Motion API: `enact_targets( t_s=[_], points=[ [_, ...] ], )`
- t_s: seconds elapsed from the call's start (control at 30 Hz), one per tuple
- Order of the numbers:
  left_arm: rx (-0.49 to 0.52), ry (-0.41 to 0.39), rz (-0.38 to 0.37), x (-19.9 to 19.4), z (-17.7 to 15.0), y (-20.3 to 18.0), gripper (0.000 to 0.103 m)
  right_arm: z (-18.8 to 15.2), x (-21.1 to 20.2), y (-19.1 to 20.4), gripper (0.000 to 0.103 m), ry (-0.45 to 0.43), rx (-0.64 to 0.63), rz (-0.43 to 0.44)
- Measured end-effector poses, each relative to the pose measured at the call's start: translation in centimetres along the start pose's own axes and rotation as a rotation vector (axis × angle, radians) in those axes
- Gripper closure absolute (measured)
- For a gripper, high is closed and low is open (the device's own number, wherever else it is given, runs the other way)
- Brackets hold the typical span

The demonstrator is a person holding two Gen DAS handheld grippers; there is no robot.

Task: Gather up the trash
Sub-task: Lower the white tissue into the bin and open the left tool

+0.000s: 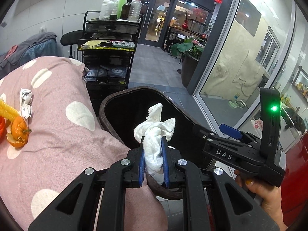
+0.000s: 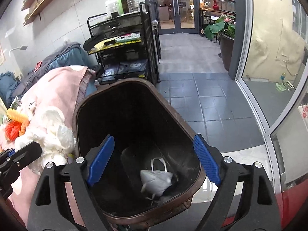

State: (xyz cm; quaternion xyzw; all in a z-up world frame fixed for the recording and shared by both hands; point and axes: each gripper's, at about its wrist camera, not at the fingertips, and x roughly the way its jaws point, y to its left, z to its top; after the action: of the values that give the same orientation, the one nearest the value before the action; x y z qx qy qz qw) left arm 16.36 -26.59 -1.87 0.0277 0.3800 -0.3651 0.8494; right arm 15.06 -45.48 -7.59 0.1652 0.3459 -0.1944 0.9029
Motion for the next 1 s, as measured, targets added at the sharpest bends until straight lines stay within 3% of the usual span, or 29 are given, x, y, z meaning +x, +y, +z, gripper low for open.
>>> enact_targets(
  t_s=[0.43,0.47,0.53,0.57,0.6,0.77,1.0],
  points=[
    [0.099,0.131,-0.004,5.1,0.4,-2.9,0.085,0.8,-1.9,-3.1,0.019,-0.04,0.098,-0.062],
    [0.114,0.139,0.002,5.5,0.4,-3.2,0.079,0.9,-2.0,-3.4,0.019,-0.04,0.106,-0.064],
    [0.125,0.137,0.013,5.8,0.4,-3.4,0.059,0.9,-2.0,-4.0,0.018,-0.038,0.125,-0.062],
    [0.128,0.126,0.019,5.8,0.4,-3.5,0.04,1.0,-2.0,-4.4,0.018,-0.037,0.136,-0.058],
    [0.132,0.105,0.027,5.7,0.4,-3.6,0.028,1.0,-2.0,-4.6,0.018,-0.036,0.146,-0.055],
    [0.179,0.056,0.04,5.0,0.1,-4.2,0.013,1.0,-1.7,-5.9,0.018,-0.036,0.2,-0.026],
    [0.162,-0.007,0.039,2.6,0.0,-3.9,0.007,0.7,-1.7,-5.8,0.018,-0.053,0.216,0.004]
  ],
)
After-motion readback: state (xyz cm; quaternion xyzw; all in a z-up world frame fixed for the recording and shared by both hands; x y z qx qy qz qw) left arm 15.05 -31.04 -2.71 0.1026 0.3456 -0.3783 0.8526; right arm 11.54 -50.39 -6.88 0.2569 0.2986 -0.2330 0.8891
